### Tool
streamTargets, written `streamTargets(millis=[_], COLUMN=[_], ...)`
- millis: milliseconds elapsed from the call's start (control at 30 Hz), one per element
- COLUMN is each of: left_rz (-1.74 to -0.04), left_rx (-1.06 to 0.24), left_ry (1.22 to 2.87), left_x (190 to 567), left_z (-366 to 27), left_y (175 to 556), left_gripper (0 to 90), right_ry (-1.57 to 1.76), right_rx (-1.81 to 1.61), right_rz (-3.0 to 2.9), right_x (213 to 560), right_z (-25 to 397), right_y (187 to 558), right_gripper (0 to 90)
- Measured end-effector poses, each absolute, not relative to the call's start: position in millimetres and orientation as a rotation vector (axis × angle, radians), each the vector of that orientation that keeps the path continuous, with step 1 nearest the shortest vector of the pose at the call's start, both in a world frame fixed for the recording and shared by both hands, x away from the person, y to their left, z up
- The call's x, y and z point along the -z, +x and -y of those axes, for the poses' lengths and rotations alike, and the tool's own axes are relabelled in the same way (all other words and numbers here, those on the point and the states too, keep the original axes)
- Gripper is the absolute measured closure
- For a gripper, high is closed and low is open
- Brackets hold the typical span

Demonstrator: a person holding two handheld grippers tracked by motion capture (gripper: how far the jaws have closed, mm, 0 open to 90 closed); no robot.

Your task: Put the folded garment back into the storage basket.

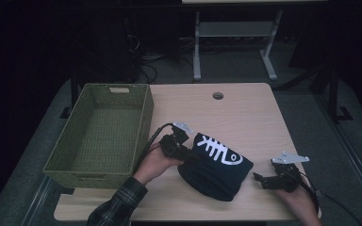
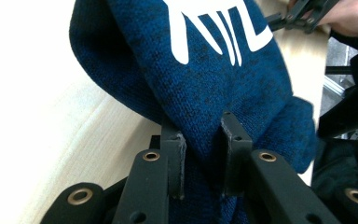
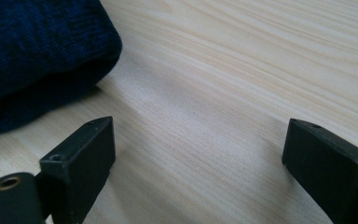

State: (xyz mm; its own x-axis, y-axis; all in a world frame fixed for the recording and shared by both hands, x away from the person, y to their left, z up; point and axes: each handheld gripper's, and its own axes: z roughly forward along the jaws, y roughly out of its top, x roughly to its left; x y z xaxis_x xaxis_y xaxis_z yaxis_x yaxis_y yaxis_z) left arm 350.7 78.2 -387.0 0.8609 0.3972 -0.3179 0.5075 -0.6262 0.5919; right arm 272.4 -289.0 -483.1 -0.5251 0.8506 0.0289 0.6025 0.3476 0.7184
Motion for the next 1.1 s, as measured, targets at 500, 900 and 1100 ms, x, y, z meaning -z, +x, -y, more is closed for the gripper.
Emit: streamTargets(millis=[500, 900, 1100], left_rz=[-0.594, -0.594, -0.613], left_rx=[0.229, 0.195, 0.198], left_ry=[2.358, 2.367, 2.357], left_x=[347.9, 318.4, 301.1], left_z=[-77.7, -84.4, -96.5], left_y=[352.8, 355.9, 358.8], left_gripper=[75.2, 75.3, 75.3], right_ry=[1.283, 1.285, 1.284], right_rx=[-0.982, -0.983, -0.983], right_rz=[-2.266, -2.265, -2.265], right_x=[483.1, 483.0, 483.0], right_z=[288.9, 288.9, 288.9], right_y=[272.4, 272.3, 272.3], right_gripper=[9.0, 9.0, 9.0])
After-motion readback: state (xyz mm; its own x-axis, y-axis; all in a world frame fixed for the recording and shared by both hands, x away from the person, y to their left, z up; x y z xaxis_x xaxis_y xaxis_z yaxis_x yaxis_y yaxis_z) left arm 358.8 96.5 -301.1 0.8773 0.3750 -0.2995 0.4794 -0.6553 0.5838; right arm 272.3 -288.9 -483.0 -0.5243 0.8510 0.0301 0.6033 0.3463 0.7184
